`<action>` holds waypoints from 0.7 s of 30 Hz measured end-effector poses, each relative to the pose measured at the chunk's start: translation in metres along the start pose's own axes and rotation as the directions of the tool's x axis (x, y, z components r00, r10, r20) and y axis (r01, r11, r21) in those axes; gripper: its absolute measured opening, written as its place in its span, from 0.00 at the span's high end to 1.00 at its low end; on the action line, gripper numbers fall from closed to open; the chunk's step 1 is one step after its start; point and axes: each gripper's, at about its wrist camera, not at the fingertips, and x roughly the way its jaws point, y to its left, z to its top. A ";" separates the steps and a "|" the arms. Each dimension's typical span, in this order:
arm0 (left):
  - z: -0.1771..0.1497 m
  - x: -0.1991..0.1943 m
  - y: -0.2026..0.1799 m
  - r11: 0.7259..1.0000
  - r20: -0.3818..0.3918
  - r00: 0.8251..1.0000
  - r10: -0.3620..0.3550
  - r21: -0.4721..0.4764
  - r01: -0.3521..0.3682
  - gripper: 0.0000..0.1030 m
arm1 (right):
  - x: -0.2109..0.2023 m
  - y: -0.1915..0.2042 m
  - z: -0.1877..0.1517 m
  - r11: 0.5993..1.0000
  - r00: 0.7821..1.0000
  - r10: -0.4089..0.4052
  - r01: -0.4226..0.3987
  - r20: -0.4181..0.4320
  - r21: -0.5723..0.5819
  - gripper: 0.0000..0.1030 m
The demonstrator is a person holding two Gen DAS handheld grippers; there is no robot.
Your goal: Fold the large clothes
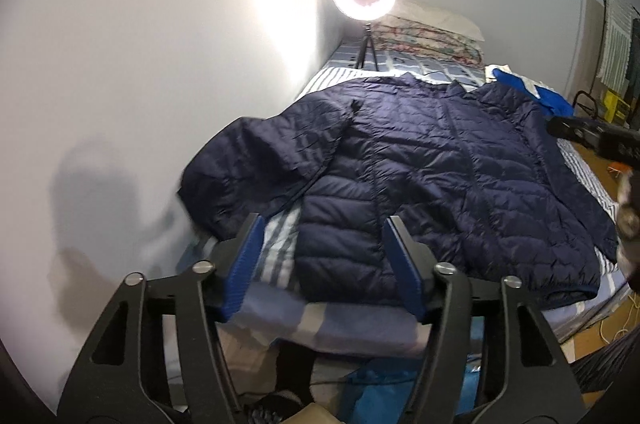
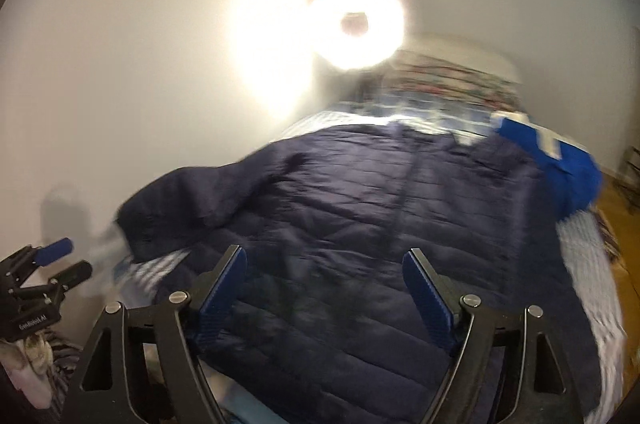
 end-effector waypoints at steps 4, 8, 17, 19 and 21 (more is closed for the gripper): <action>-0.013 -0.017 0.017 0.999 -0.002 1.000 0.025 -0.022 -0.025 0.47 | 0.032 0.041 0.012 0.987 0.991 0.129 -0.131 -0.027 -0.090 0.22; -0.020 -0.032 0.029 0.998 0.007 0.999 0.044 -0.034 -0.043 0.52 | 0.066 0.087 0.015 0.955 0.969 0.236 -0.245 -0.072 -0.169 0.24; -0.027 -0.040 0.053 0.995 -0.005 0.998 0.062 -0.075 -0.062 0.59 | 0.156 0.196 -0.007 0.839 0.879 0.393 -0.463 -0.270 -0.287 0.30; -0.029 -0.038 0.058 0.994 -0.012 0.998 0.063 -0.087 -0.064 0.60 | 0.174 0.213 -0.014 0.814 0.858 0.408 -0.497 -0.313 -0.301 0.32; -0.031 -0.036 0.062 0.993 -0.018 0.998 0.066 -0.096 -0.068 0.60 | 0.193 0.229 -0.020 0.796 0.845 0.410 -0.515 -0.343 -0.319 0.34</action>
